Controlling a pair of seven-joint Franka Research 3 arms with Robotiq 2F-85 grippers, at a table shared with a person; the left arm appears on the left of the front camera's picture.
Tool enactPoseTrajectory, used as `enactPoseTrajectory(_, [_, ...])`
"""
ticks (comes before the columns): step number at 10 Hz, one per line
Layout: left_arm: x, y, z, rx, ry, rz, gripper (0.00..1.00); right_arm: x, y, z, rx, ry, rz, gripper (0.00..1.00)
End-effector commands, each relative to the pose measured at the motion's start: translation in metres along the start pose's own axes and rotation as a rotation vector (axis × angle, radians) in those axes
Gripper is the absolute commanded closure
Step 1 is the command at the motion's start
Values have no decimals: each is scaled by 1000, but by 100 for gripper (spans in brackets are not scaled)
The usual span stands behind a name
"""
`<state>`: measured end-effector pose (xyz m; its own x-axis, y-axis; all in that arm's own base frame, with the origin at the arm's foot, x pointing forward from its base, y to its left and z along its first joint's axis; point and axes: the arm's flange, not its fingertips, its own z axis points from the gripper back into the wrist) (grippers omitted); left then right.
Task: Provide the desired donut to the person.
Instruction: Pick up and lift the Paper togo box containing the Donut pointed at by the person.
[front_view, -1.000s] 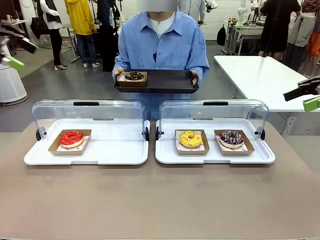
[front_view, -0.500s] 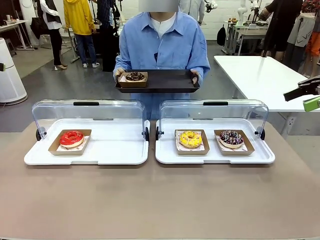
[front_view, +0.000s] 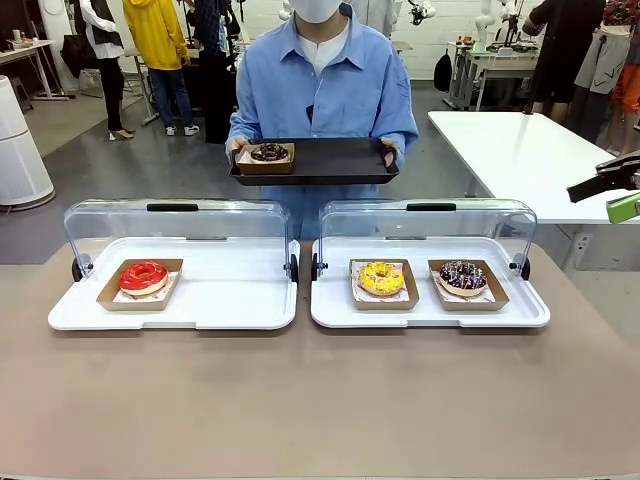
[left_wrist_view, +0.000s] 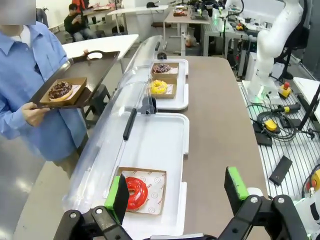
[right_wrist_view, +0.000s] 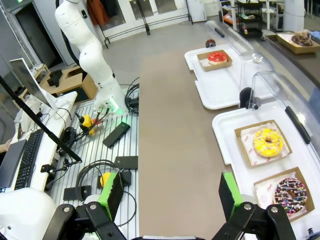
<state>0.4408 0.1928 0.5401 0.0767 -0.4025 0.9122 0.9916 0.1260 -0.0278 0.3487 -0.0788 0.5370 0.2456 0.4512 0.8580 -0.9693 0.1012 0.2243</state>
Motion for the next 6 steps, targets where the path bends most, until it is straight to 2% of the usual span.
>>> enactPoseTrajectory(1, [-1, -6, 0, -13, 54, -34, 0, -1, 0, 0, 8, -9, 16, 0])
enactPoseTrajectory(6, [0, -1, -1, -12, 24, 1, 0, -1, 0, 0, 8, -9, 16, 0])
